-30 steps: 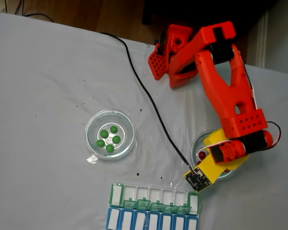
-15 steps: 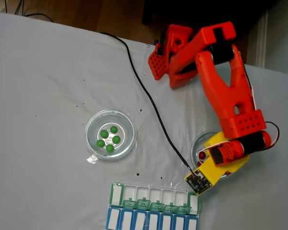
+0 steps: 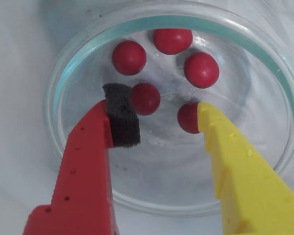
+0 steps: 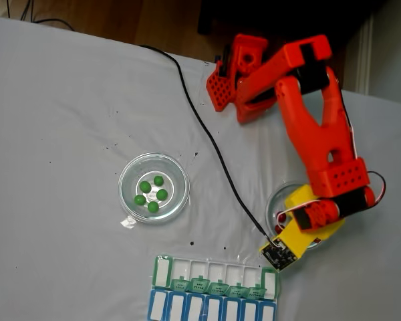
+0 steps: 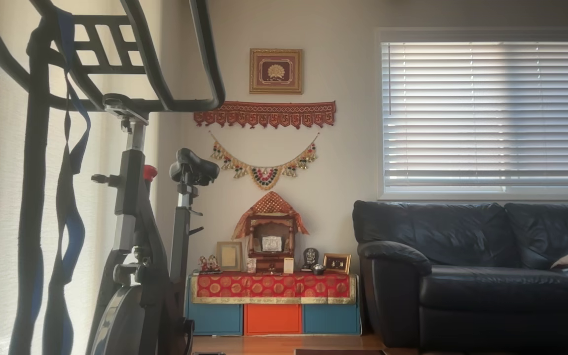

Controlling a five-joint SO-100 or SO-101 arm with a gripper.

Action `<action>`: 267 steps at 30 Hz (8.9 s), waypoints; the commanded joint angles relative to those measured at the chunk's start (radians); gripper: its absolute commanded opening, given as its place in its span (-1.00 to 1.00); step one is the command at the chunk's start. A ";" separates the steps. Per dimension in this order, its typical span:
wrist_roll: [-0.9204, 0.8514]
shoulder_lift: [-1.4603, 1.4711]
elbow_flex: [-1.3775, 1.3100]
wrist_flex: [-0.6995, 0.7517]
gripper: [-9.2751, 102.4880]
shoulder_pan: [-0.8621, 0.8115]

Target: Sort medicines into box.

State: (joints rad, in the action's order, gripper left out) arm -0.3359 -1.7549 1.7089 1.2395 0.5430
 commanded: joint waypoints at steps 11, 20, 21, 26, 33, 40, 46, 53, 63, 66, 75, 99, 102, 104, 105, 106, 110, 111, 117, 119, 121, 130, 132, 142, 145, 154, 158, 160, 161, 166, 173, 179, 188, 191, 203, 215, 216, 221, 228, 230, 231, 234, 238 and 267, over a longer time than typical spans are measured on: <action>-0.020 -0.008 -0.008 -0.064 -0.47 -0.002; -0.017 -0.028 0.025 -0.110 -0.43 -0.003; -0.017 -0.032 0.029 -0.118 -0.43 -0.003; -0.015 -0.051 0.048 -0.141 -0.42 -0.006; -0.009 -0.060 0.067 -0.179 -0.40 -0.008; -0.002 -0.074 0.071 -0.186 -0.37 -0.009; 0.005 -0.081 0.077 -0.206 -0.37 -0.011; 0.009 -0.106 0.094 -0.238 -0.41 -0.018; 0.017 -0.149 0.130 -0.290 -0.43 -0.029; 0.018 -0.153 0.133 -0.298 -0.44 -0.032; 0.011 -0.135 0.147 -0.341 -0.49 -0.038; -0.032 -0.037 0.130 -0.370 -0.57 -0.054; -0.032 -0.031 0.135 -0.368 -0.55 -0.049; -0.032 -0.026 0.135 -0.368 -0.55 -0.049; -0.034 -0.025 0.135 -0.368 -0.55 -0.049; -0.034 -0.025 0.135 -0.368 -0.54 -0.049; -0.040 -0.014 0.133 -0.368 -0.55 -0.048; -0.041 -0.011 0.133 -0.367 -0.55 -0.048; -0.044 -0.002 0.129 -0.345 -0.57 -0.038; -0.044 0.000 0.127 -0.341 -0.59 -0.038; -0.044 0.003 0.123 -0.336 -0.64 -0.037; -0.031 0.025 0.086 -0.291 -0.71 -0.034; -0.026 0.021 0.081 -0.281 -0.71 -0.032; -0.014 0.020 0.066 -0.239 -0.79 -0.023; -0.011 0.023 0.054 -0.227 -0.81 -0.023; 0.003 0.006 0.008 -0.170 -0.81 -0.026; 0.009 -0.011 -0.040 -0.121 -0.81 -0.034; 0.017 -0.021 -0.058 -0.094 -0.82 -0.034; 0.020 -0.029 -0.067 -0.081 -0.82 -0.037; 0.051 -0.067 -0.135 0.005 -0.82 -0.064; 0.084 -0.149 -0.190 0.048 -0.82 -0.118; 0.137 -0.167 -0.232 0.071 -0.82 -0.155; 0.172 -0.032 -0.408 0.118 -0.82 -0.244; 0.176 0.041 -0.494 0.155 -0.82 -0.273; 0.216 0.164 -0.580 0.075 -0.82 -0.364; 0.212 0.235 -0.640 0.091 -0.82 -0.360; 0.212 0.229 -0.629 0.080 -0.82 -0.357; 0.207 0.225 -0.589 0.028 -0.82 -0.351; 0.213 0.273 -0.618 0.020 -0.82 -0.334; 0.215 0.278 -0.615 0.015 -0.82 -0.330; 0.215 0.281 -0.614 0.012 -0.82 -0.327; 0.219 0.296 -0.611 -0.003 -0.82 -0.318; 0.229 0.316 -0.611 -0.031 -0.82 -0.307; 0.370 0.193 -0.383 -0.207 -0.80 -0.239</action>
State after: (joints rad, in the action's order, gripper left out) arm 0.0368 -1.4481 1.3330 1.0247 0.2470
